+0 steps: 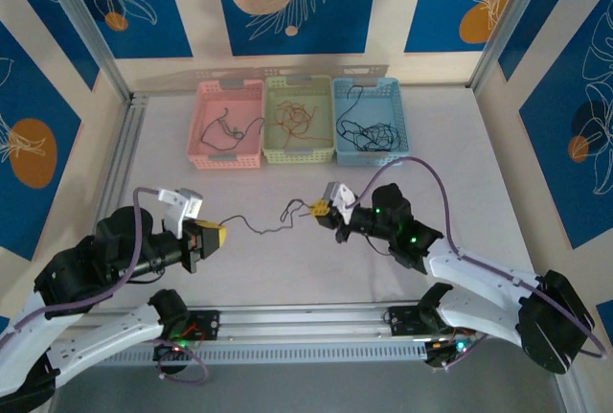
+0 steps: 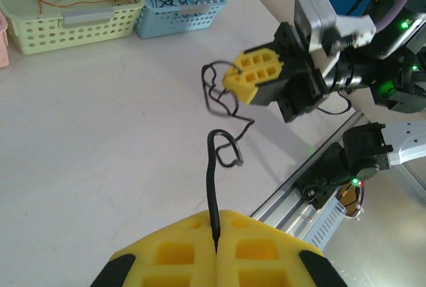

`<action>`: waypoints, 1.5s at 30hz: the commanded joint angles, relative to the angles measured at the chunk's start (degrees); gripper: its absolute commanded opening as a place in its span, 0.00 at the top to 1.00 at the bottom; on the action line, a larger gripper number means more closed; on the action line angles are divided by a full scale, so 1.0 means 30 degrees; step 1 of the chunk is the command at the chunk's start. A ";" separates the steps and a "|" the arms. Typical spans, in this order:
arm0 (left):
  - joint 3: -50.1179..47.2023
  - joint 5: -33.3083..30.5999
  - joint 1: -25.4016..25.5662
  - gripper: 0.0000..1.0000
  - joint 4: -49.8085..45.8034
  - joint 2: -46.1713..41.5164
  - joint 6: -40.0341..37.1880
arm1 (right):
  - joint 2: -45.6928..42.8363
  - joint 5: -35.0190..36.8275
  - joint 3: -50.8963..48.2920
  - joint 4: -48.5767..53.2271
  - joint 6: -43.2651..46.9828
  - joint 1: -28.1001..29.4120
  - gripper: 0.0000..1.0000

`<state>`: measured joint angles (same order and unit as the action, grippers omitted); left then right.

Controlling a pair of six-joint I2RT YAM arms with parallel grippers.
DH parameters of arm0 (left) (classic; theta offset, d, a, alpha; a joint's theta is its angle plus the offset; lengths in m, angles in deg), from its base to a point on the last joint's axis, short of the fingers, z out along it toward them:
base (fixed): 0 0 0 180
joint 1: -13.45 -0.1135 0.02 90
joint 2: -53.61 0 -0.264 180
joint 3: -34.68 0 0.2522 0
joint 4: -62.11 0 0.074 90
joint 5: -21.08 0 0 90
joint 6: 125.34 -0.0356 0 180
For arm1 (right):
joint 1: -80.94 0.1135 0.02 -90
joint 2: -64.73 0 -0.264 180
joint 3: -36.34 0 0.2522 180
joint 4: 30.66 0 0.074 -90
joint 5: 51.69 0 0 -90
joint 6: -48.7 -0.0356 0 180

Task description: Untangle the cables

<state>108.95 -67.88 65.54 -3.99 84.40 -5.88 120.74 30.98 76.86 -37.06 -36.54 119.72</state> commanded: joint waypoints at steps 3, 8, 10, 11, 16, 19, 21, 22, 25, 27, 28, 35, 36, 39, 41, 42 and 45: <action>0.0279 0.0023 -0.0079 1.00 -0.0780 -0.0632 -0.0329 | -0.0874 0.1017 -0.0250 0.0486 -0.4394 -0.2967 1.00; 0.0365 -0.0860 -0.0077 1.00 -0.1330 -0.1276 -0.0150 | -0.1582 0.0491 -0.0822 0.0483 -0.5293 -0.4610 1.00; 0.0388 -0.0956 -0.0066 1.00 -0.1418 -0.1439 -0.0165 | -0.1617 0.0354 -0.0901 0.0426 -0.5799 -0.4934 1.00; 0.0424 -0.1047 -0.0079 1.00 -0.1476 -0.1500 -0.0165 | -0.1586 0.0213 -0.0868 0.0422 -0.5992 -0.5070 1.00; 0.0266 -0.1013 -0.0073 1.00 -0.1213 -0.1350 -0.0064 | -0.1550 -0.0067 -0.0767 0.0521 -0.6259 -0.5193 1.00; -0.0013 -0.1093 -0.0080 0.98 -0.0599 -0.1261 0.0014 | -0.1542 -0.0165 -0.0354 0.0979 -0.6878 -0.5192 1.00; -0.0074 -0.1251 -0.0070 0.78 -0.0105 -0.0989 0.0006 | -0.1549 0.0341 0.0161 0.1638 -0.7555 -0.5221 1.00; -0.0074 -0.1352 -0.0076 0.63 0.0094 -0.0825 -0.0001 | -0.1540 0.0672 0.0453 0.2002 -0.7890 -0.5295 1.00; 0.0048 -0.1757 -0.0086 0.29 0.0529 -0.0182 -0.0147 | -0.1354 0.1711 0.1448 0.3236 -0.8635 -0.5865 1.00; 0.0158 -0.2206 -0.0073 0.23 0.0629 0.0079 -0.0213 | -0.1122 0.2533 0.2100 0.4197 -0.9145 -0.6649 1.00; 0.0136 -0.2428 -0.0080 0.22 0.0629 0.0109 -0.0236 | -0.1021 0.3045 0.2348 0.4675 -0.9343 -0.6973 1.00; -0.0013 -0.4577 -0.0078 0.20 -0.0664 -0.0094 -0.0267 | 0.0873 0.8700 0.6214 0.9151 -0.9913 -0.8188 1.00; -0.0109 -0.4806 -0.0073 0.20 -0.0905 -0.0149 -0.0225 | 0.1488 0.9599 0.7068 1.0016 -0.9861 -0.8248 1.00; -0.0590 -0.5240 -0.0066 0.20 -0.1407 -0.0462 -0.0155 | 0.3423 1.1416 0.9394 1.2172 -0.9344 -0.8477 1.00; -0.0855 -0.5695 -0.0077 0.19 -0.1826 -0.0691 -0.0152 | 0.4695 1.2101 1.0886 1.3137 -0.9306 -0.8606 1.00; -0.0970 -0.5930 -0.0080 0.19 -0.2095 -0.0788 -0.0179 | 0.5268 1.2314 1.1336 1.3144 -0.9211 -0.8593 1.00; -0.1183 -0.6829 -0.0072 0.19 -0.2768 -0.1072 -0.0421 | 0.7031 1.3044 1.2941 1.3456 -0.8900 -0.8612 1.00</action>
<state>106.18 -84.32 65.52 -8.76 82.24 -5.90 138.49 64.09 111.55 -1.37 -64.47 94.17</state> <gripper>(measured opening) 0.807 0.051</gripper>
